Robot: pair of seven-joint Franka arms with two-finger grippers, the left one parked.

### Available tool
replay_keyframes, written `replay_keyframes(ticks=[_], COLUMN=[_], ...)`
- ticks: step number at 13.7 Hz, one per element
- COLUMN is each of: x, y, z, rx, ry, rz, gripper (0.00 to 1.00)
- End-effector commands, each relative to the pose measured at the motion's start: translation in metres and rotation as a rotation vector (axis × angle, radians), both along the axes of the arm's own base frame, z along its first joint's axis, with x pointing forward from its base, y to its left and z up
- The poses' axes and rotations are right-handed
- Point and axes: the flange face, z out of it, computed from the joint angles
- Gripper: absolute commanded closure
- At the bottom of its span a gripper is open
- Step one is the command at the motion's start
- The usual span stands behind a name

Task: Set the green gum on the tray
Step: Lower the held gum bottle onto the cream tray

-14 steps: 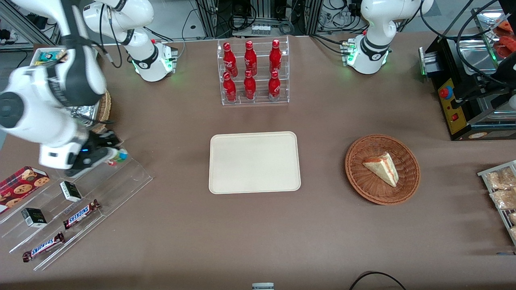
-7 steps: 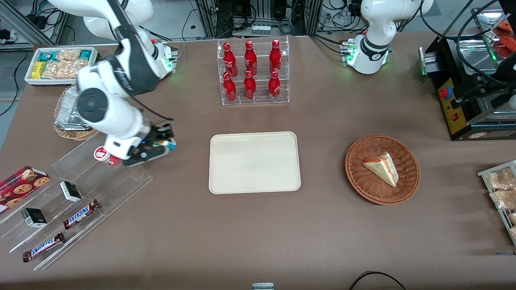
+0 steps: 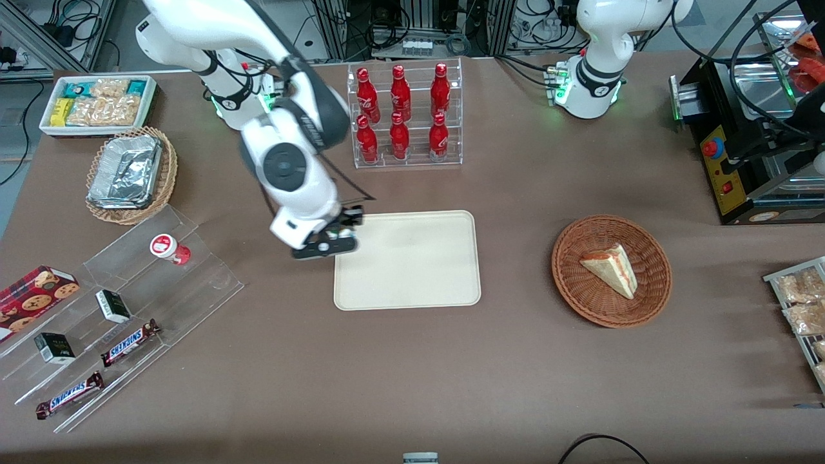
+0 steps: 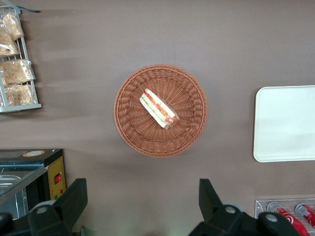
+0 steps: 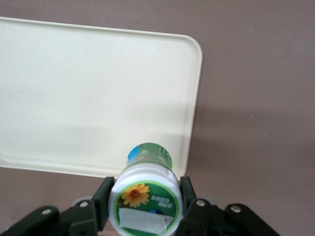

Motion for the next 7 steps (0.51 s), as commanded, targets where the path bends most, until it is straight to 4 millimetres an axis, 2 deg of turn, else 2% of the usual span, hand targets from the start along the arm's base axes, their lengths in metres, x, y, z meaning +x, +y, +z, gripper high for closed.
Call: replay_keyframes(ticks=[1,3,7], x=[0.020,0.014,0.024], y=[0.033,0.066,0.089], z=[-0.023,-0.043,-0.062], rx=[0.000,0.000,0.019], ry=[-0.018,-0.046,-0.087], rz=[-0.065,-0.083,-0.126], gripper=[1.00,1.00,1.00])
